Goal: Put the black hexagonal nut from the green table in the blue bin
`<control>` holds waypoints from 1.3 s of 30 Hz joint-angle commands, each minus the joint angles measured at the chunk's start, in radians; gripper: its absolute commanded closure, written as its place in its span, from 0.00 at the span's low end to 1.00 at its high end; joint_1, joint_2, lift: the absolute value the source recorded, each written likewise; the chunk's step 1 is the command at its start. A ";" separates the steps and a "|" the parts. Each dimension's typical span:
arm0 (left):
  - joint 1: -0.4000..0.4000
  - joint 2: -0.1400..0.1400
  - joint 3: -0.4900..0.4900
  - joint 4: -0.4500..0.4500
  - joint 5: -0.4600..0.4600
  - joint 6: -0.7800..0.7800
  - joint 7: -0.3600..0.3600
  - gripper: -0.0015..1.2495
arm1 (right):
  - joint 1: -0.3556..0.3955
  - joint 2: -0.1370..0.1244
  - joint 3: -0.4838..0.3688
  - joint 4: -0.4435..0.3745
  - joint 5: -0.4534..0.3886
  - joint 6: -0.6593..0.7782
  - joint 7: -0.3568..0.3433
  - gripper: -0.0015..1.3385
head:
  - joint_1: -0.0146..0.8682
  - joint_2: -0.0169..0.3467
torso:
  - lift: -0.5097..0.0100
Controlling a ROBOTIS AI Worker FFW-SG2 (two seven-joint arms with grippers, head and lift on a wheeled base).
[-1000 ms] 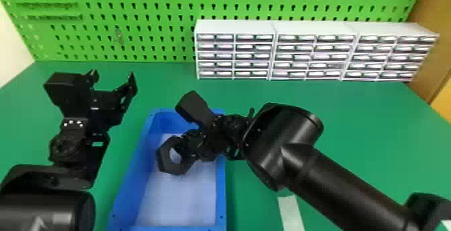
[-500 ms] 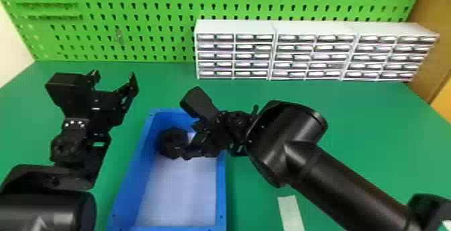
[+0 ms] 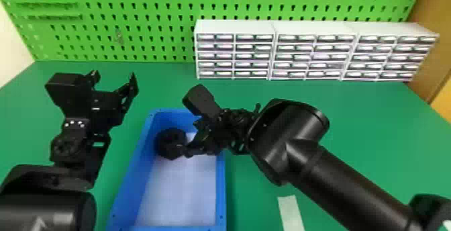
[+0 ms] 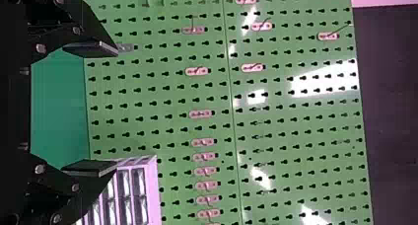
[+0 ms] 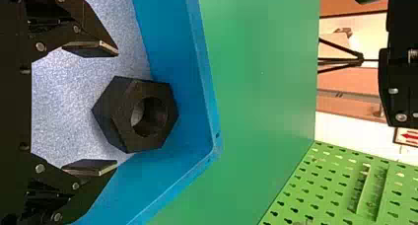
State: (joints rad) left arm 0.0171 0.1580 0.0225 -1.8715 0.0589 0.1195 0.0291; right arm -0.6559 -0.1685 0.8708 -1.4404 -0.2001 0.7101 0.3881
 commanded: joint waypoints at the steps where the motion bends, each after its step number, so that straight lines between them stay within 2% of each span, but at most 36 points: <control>1: 0.001 0.000 0.000 0.000 -0.001 0.000 0.000 0.35 | 0.006 0.001 -0.015 -0.002 -0.001 -0.001 0.000 0.34 | 0.79 0.19 | 0.79; 7: 0.001 0.000 0.002 0.000 -0.001 0.000 0.000 0.35 | 0.019 0.004 -0.061 -0.009 0.004 -0.001 0.003 0.34 | 0.79 0.19 | 0.79; 12: 0.000 0.000 0.002 0.000 0.001 -0.001 0.000 0.35 | 0.044 0.012 -0.131 -0.028 0.033 -0.008 0.021 0.34 | 0.79 0.19 | 0.79; 21: -0.002 0.000 0.000 0.000 0.001 -0.001 0.000 0.36 | 0.101 0.033 -0.279 -0.080 0.088 -0.050 0.034 0.34 | 0.79 0.19 | 0.79; 29: -0.003 0.000 -0.001 0.000 0.001 0.000 0.000 0.36 | 0.145 0.050 -0.392 -0.114 0.100 -0.098 0.035 0.34 | 0.79 0.19 | 0.79; 39: -0.003 0.000 -0.001 0.000 -0.001 -0.001 0.000 0.36 | 0.200 0.086 -0.533 -0.127 0.120 -0.161 0.034 0.34 | 0.79 0.19 | 0.79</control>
State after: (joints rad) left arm 0.0138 0.1580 0.0224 -1.8713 0.0591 0.1185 0.0291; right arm -0.4756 -0.0967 0.3929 -1.5652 -0.0884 0.5754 0.4218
